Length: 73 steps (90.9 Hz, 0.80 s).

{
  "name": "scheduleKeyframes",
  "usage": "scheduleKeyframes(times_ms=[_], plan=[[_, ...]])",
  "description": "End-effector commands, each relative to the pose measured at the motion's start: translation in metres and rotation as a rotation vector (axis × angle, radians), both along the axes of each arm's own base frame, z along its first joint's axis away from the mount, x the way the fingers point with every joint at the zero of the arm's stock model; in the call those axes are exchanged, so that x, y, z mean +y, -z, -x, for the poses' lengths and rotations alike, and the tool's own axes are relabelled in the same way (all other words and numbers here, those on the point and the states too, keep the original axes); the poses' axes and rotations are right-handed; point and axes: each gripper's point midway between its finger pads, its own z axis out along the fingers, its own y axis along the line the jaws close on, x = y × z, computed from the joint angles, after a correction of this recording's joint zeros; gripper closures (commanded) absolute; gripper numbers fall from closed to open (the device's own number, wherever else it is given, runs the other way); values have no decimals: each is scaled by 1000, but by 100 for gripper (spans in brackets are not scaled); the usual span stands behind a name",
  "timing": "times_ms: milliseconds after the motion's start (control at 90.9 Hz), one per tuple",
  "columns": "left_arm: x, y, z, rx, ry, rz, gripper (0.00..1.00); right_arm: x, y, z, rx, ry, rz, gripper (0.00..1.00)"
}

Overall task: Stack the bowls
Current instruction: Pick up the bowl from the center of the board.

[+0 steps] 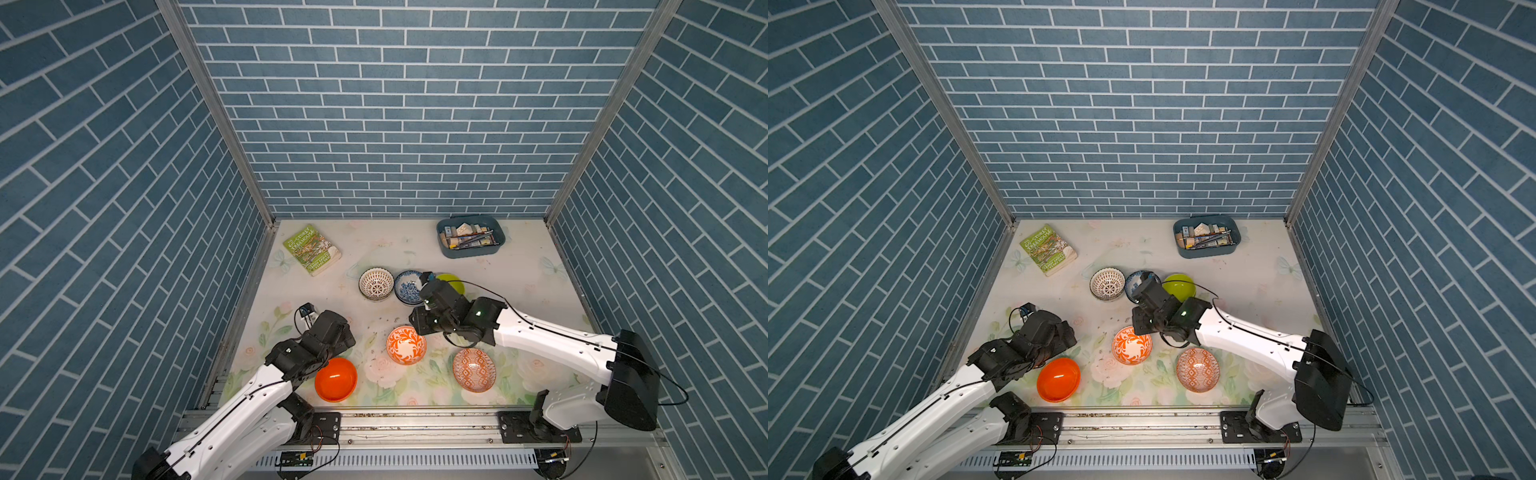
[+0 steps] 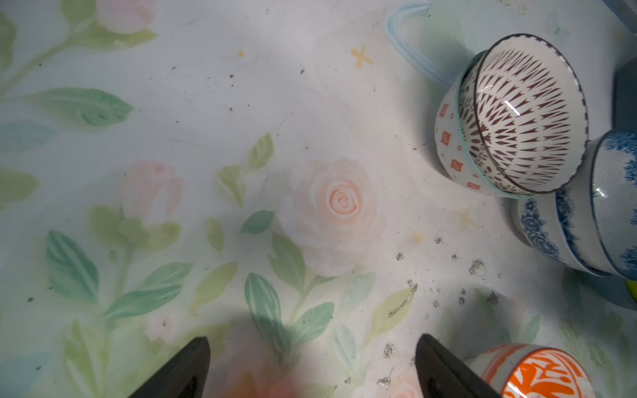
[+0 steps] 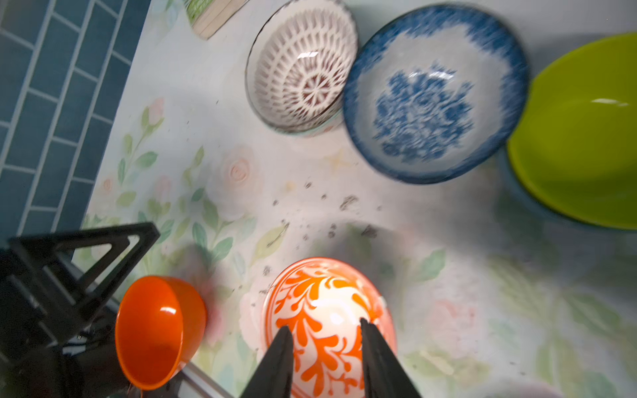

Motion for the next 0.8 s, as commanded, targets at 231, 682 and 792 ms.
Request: scheduleKeyframes(times_ms=[231,682,792], plan=[[36,-82,1,-266,-221,111,0,100,22,66,38,-136,56,63],[80,-124,48,-509,-335,304,0,154,66,92,82,-178,180,58],[81,-124,50,-513,-326,305,0,156,76,95,96,-180,206,58]])
